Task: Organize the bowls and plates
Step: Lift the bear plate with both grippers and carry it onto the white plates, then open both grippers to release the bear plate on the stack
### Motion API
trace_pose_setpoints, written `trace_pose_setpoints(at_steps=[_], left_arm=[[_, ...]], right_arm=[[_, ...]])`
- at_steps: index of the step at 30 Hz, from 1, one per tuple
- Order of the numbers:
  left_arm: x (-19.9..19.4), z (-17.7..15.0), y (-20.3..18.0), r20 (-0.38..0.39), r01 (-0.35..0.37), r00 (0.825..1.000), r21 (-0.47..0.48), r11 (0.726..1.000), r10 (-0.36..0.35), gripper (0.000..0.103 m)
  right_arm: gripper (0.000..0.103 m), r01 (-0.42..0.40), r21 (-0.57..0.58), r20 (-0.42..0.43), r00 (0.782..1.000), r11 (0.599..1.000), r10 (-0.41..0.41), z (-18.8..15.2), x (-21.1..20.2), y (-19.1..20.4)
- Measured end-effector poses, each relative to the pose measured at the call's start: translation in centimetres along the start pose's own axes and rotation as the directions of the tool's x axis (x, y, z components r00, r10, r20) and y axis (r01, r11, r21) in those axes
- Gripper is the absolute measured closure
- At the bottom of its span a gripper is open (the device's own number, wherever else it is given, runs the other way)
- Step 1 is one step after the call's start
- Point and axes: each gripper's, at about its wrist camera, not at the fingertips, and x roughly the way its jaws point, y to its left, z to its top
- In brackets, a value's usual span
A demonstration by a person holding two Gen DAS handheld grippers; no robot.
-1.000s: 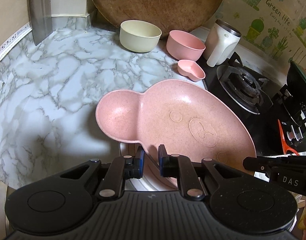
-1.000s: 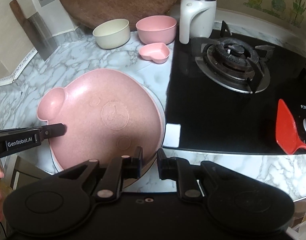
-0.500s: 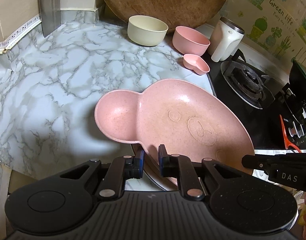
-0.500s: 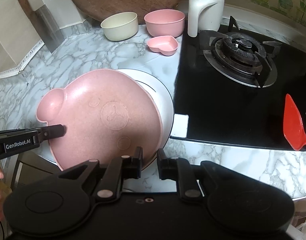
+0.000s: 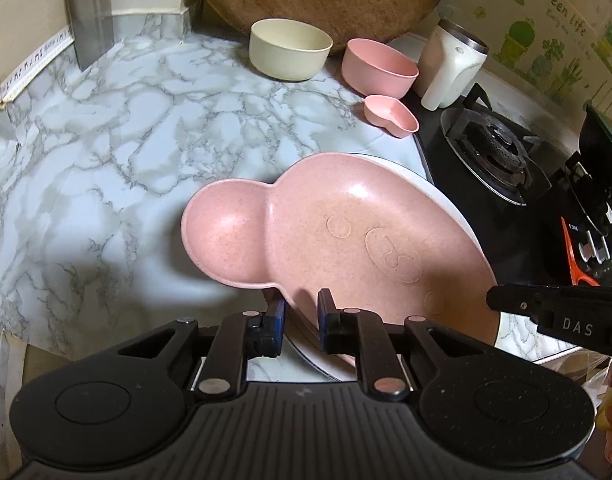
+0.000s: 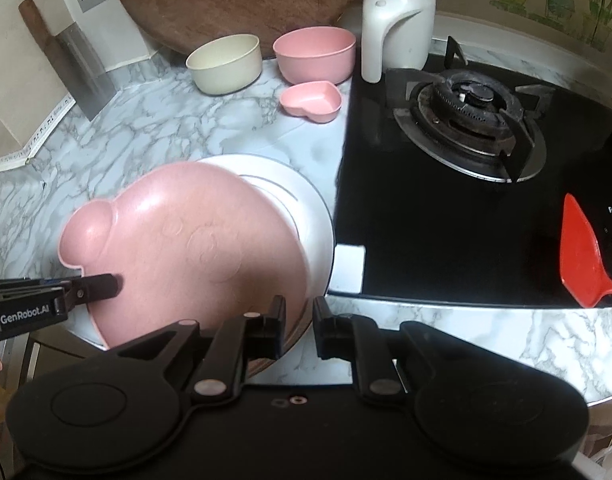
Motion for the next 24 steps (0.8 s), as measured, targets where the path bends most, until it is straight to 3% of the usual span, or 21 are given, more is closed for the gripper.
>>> trace_pose_setpoints(at_steps=[13, 19, 24], left_arm=[[-0.4, -0.4, 1.0, -0.045, 0.07, 0.997, 0.029, 0.997, -0.068, 0.081], [-1.5, -1.2, 1.3, -0.014, 0.127, 0.992, 0.075, 0.989, -0.127, 0.071], [-2.8, -1.4, 1.4, 0.022, 0.148, 0.988, 0.123, 0.981, -0.152, 0.054]], right_arm=[[0.079, -0.006, 0.023, 0.002, 1.0, 1.0, 0.006, 0.3, 0.2, 0.4], [0.076, -0.004, 0.011, 0.029, 1.0, 1.0, 0.004, 0.2, -0.4, 1.3], [0.07, -0.01, 0.011, 0.045, 0.999, 1.0, 0.01, 0.1, -0.9, 2.1]])
